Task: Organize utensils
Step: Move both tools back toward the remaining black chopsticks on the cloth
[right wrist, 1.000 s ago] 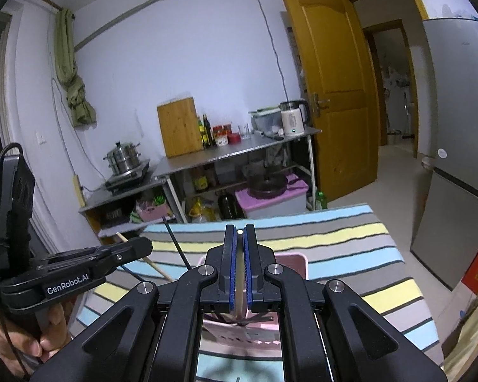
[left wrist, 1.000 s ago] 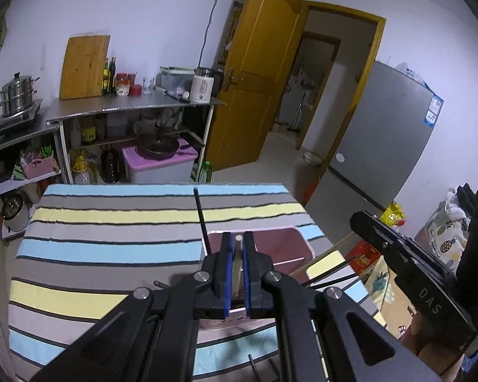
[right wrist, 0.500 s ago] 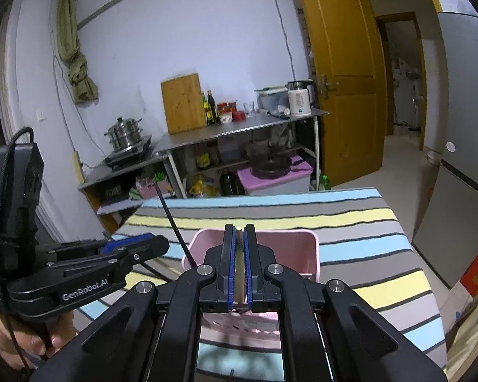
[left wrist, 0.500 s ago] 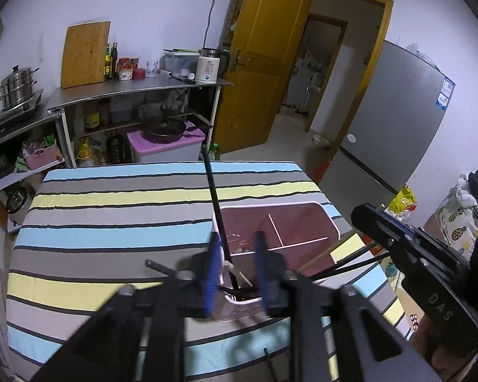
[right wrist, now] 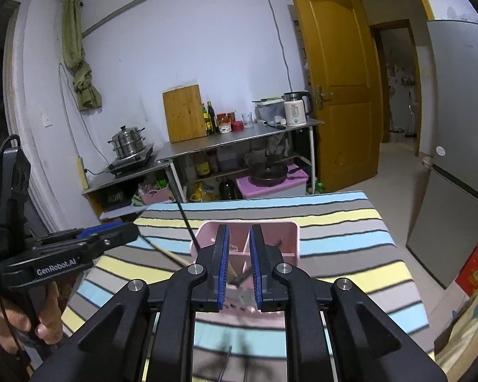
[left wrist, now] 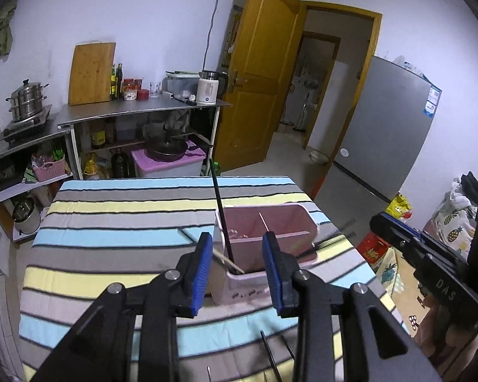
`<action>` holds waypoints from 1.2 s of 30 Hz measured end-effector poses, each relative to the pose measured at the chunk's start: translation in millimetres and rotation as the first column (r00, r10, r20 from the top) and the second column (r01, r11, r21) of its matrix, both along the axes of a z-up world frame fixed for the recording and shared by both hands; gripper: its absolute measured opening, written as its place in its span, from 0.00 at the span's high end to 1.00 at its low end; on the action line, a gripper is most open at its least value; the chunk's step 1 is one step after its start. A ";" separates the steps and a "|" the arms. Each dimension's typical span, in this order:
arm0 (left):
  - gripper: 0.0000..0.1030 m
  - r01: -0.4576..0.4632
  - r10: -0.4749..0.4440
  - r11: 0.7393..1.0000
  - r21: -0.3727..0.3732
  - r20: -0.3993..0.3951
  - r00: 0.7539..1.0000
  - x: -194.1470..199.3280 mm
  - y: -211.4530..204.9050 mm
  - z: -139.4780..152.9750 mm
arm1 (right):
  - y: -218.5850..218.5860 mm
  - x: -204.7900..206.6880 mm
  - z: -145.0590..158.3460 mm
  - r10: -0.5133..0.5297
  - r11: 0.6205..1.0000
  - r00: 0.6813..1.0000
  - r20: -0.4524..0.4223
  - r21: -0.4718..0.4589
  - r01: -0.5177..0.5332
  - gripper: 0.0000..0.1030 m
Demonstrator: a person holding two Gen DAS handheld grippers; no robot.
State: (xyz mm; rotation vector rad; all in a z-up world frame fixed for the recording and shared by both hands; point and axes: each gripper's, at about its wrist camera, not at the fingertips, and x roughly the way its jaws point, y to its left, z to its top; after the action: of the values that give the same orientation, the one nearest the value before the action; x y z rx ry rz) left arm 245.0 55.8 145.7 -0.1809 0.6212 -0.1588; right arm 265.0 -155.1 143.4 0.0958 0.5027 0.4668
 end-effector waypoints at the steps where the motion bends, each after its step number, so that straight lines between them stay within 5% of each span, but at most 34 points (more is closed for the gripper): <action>1: 0.67 -0.002 0.002 1.000 -0.004 0.004 1.000 -8.2 1.5 -1.0 | -4.0 -7.7 -0.2 -0.001 1.000 1.000 0.001 0.003 0.001 0.87; 22: 0.67 0.016 -0.016 1.000 0.005 -0.047 0.999 -124.0 -14.1 -60.8 | -39.9 -108.2 -40.9 0.001 1.000 0.996 -0.084 0.002 -0.001 0.87; 36: 0.67 0.036 -0.035 0.999 0.010 -0.089 0.995 -134.2 -25.5 -81.6 | -39.8 -119.8 -66.6 0.003 1.000 0.991 -0.133 -0.016 -0.005 0.87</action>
State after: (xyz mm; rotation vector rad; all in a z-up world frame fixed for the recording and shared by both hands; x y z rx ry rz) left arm 110.8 30.3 64.1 -0.1660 0.7139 -0.1824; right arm 145.2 -194.9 76.8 0.1105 0.6371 0.4619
